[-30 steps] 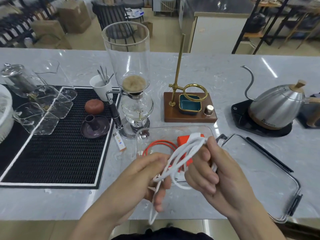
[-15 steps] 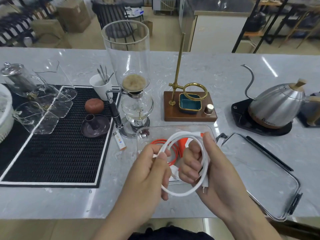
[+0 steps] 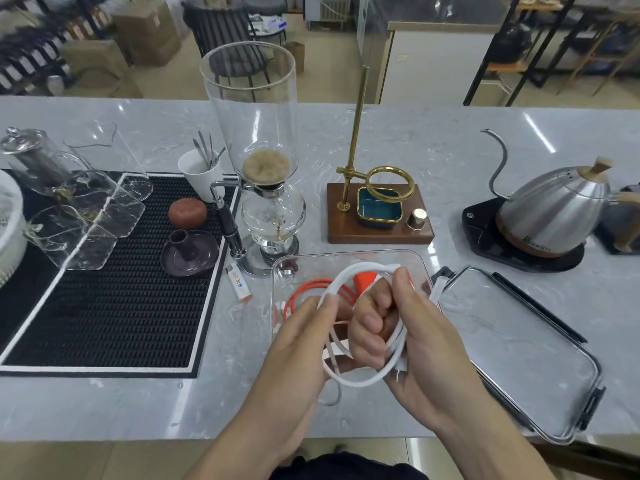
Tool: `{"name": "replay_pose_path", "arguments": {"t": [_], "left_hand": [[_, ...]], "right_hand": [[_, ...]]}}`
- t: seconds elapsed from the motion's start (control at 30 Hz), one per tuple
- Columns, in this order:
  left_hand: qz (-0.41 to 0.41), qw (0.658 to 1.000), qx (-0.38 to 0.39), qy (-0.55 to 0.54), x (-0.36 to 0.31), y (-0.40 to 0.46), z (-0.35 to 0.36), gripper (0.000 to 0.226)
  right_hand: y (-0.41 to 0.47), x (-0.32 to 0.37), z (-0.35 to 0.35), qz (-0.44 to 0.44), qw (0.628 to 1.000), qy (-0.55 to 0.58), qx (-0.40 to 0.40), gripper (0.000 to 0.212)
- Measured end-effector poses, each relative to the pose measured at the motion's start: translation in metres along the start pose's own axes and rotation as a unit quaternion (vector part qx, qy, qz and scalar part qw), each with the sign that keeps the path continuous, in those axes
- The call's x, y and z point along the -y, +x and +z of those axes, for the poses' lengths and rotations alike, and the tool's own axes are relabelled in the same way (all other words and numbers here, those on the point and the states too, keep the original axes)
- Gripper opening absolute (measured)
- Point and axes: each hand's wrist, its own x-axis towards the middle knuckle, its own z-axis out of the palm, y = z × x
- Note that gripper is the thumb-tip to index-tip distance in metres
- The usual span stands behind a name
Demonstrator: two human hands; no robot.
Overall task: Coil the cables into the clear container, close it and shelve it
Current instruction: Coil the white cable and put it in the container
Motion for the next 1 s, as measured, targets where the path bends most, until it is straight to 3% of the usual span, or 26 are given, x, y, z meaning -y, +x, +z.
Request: {"name": "replay_pose_path", "arguments": {"t": [0.23,0.37,0.5,0.63,0.73,0.87,1.0], "left_hand": [[-0.052,0.983,0.111,-0.137,-0.016,0.006,-0.006,0.033],[-0.034,0.993,0.092,-0.066,-0.014,0.008,-0.007,0.037],[-0.059,0.988,0.059,-0.126,-0.015,0.013,-0.005,0.057],[-0.086,0.983,0.008,-0.163,-0.015,0.014,-0.008,0.051],[-0.094,0.97,0.012,-0.224,-0.015,0.012,-0.006,0.047],[-0.105,0.942,0.072,-0.31,-0.019,0.012,-0.009,0.039],[-0.123,0.922,0.141,-0.34,-0.021,0.013,-0.015,0.046]], "right_hand": [[0.0,0.004,0.0,0.029,0.997,-0.065,0.03,0.045],[-0.001,-0.003,0.002,0.009,0.992,-0.12,0.045,0.045],[-0.002,-0.011,0.006,-0.04,0.984,-0.172,-0.004,0.04],[0.0,-0.011,0.001,-0.078,0.97,-0.218,-0.078,0.031],[0.0,-0.009,-0.005,-0.064,0.969,-0.221,-0.093,0.024],[0.0,-0.012,-0.005,-0.044,0.978,-0.187,-0.086,0.023],[-0.001,-0.017,-0.003,-0.053,0.974,-0.2,-0.095,0.02]]}}
